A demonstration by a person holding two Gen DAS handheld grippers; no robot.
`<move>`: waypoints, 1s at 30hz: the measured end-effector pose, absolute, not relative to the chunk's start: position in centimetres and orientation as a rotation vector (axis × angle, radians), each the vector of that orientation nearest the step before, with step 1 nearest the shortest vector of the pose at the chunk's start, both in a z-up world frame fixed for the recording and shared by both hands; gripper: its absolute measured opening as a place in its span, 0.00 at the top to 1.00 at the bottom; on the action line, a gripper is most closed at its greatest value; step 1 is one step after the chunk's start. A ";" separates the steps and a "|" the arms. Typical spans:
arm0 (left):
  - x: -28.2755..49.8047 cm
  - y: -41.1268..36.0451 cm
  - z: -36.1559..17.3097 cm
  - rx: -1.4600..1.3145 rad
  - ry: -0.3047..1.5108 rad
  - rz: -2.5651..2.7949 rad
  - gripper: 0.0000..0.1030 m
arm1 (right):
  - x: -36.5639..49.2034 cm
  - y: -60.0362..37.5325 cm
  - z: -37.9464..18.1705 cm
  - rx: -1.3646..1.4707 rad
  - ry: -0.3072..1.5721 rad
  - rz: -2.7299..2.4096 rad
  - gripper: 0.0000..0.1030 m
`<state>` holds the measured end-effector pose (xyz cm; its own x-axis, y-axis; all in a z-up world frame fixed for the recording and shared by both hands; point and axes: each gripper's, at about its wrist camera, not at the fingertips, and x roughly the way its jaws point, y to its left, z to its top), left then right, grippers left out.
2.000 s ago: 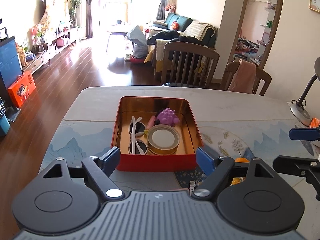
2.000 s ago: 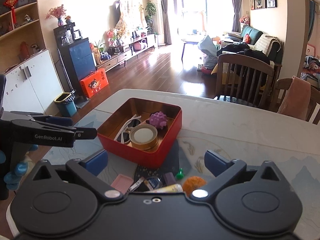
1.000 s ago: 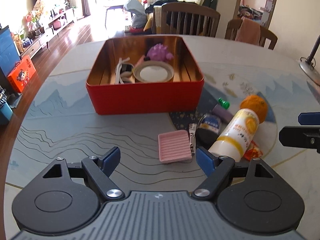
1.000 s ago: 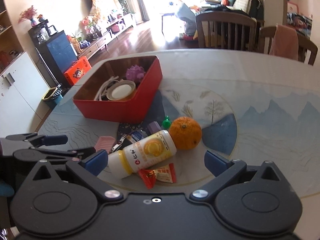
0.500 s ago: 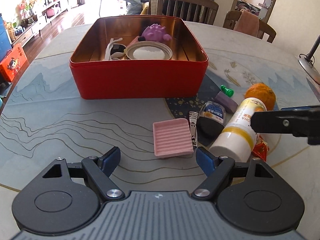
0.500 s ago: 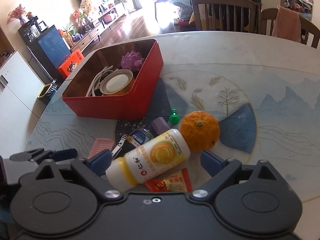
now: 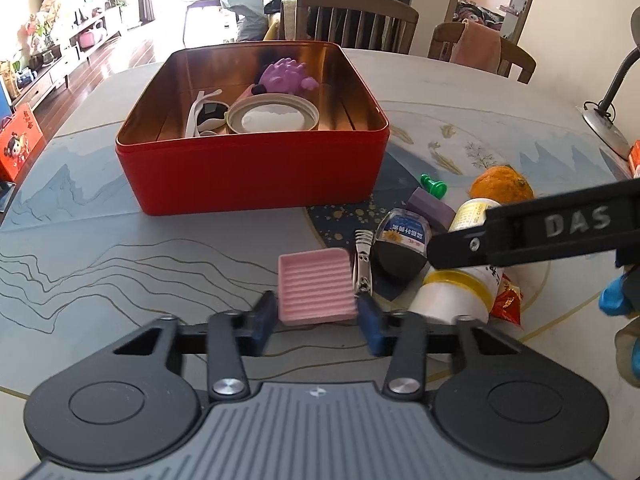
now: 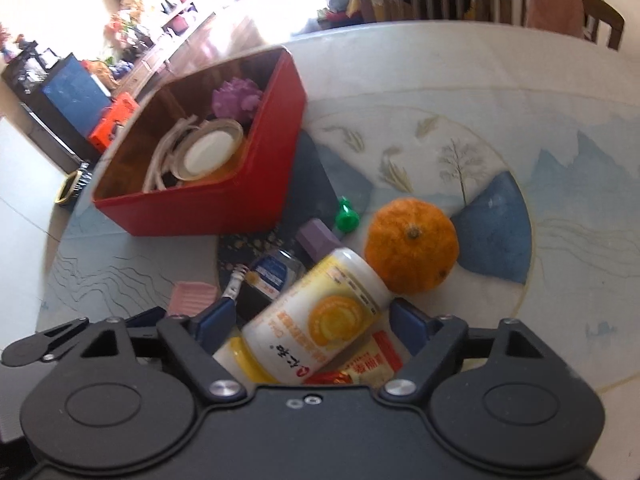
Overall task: Organize rigid objects
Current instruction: 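Grasp the pink soap dish with the left tool while the right tool grasps the white bottle, then carry the soap dish and white bottle into the red tin box and open both tools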
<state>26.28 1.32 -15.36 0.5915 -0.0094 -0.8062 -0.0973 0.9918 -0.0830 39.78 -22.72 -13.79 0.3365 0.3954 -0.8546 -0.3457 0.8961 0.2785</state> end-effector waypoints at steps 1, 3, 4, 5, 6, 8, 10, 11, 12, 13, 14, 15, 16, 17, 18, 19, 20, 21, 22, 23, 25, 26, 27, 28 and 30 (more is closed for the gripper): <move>26.3 1.3 -15.4 -0.119 0.937 0.052 0.59 | 39.8 -22.7 -13.9 0.062 1.137 0.486 0.22; 26.2 1.2 -15.4 -0.113 0.934 0.052 0.59 | 39.7 -22.5 -14.0 0.058 1.139 0.488 0.24; 26.2 1.2 -15.4 -0.113 0.933 0.053 0.59 | 39.7 -22.4 -14.0 0.053 1.136 0.491 0.25; 26.2 1.2 -15.4 -0.115 0.933 0.053 0.59 | 39.6 -22.3 -13.9 0.050 1.133 0.494 0.27; 26.2 1.2 -15.4 -0.118 0.934 0.053 0.59 | 39.6 -22.3 -13.9 0.057 1.135 0.502 0.32; 26.2 1.3 -15.4 -0.124 0.936 0.054 0.60 | 39.4 -22.2 -13.9 0.069 1.131 0.517 0.40; 26.2 1.3 -15.4 -0.124 0.939 0.056 0.60 | 39.3 -22.2 -13.7 0.069 1.121 0.524 0.46; 26.2 1.4 -15.4 -0.126 0.940 0.058 0.60 | 39.2 -22.2 -13.7 0.077 1.120 0.526 0.50; 26.1 1.4 -15.3 -0.130 0.942 0.061 0.60 | 39.2 -22.4 -13.6 0.084 1.121 0.527 0.53; 26.1 1.6 -15.3 -0.135 0.944 0.063 0.60 | 39.1 -22.4 -13.5 0.085 1.120 0.530 0.54; 26.1 1.7 -15.3 -0.144 0.947 0.069 0.60 | 39.0 -22.5 -13.5 0.085 1.117 0.534 0.55; 26.1 1.9 -15.2 -0.150 0.949 0.075 0.60 | 38.9 -22.6 -13.4 0.084 1.114 0.538 0.56; 26.0 2.0 -15.1 -0.158 0.950 0.081 0.60 | 38.8 -22.7 -13.3 0.084 1.112 0.543 0.56; 25.9 2.2 -15.1 -0.164 0.950 0.084 0.60 | 38.6 -22.9 -13.2 0.088 1.111 0.546 0.57; 25.8 2.3 -14.9 -0.170 0.949 0.086 0.60 | 38.5 -23.1 -13.1 0.094 1.108 0.550 0.57; 25.7 2.5 -14.7 -0.176 0.946 0.088 0.60 | 38.3 -23.2 -13.0 0.096 1.104 0.554 0.57; 25.5 2.6 -14.6 -0.180 0.944 0.090 0.60 | 38.1 -23.4 -12.8 0.098 1.099 0.555 0.57; 25.4 2.7 -14.4 -0.185 0.944 0.092 0.60 | 37.9 -23.5 -12.7 0.104 1.093 0.555 0.57; 25.3 2.7 -14.2 -0.191 0.943 0.094 0.60 | 37.8 -23.7 -12.5 0.114 1.087 0.559 0.57; 25.2 2.8 -14.0 -0.197 0.939 0.094 0.60 | 37.7 -23.9 -12.3 0.121 1.084 0.564 0.57; 25.0 2.9 -13.6 -0.205 0.935 0.096 0.60 | 37.4 -24.3 -12.0 0.133 1.079 0.567 0.57; 24.8 2.9 -13.4 -0.210 0.934 0.097 0.60 | 37.3 -24.5 -11.9 0.143 1.079 0.570 0.57; 24.7 3.0 -13.2 -0.218 0.932 0.096 0.60 | 37.1 -24.8 -11.7 0.154 1.079 0.576 0.57; 24.6 3.0 -13.0 -0.224 0.929 0.096 0.60 | 37.0 -24.9 -11.5 0.162 1.078 0.578 0.57; 24.3 3.2 -12.5 -0.235 0.925 0.099 0.60 | 36.7 -25.2 -11.0 0.169 1.066 0.585 0.57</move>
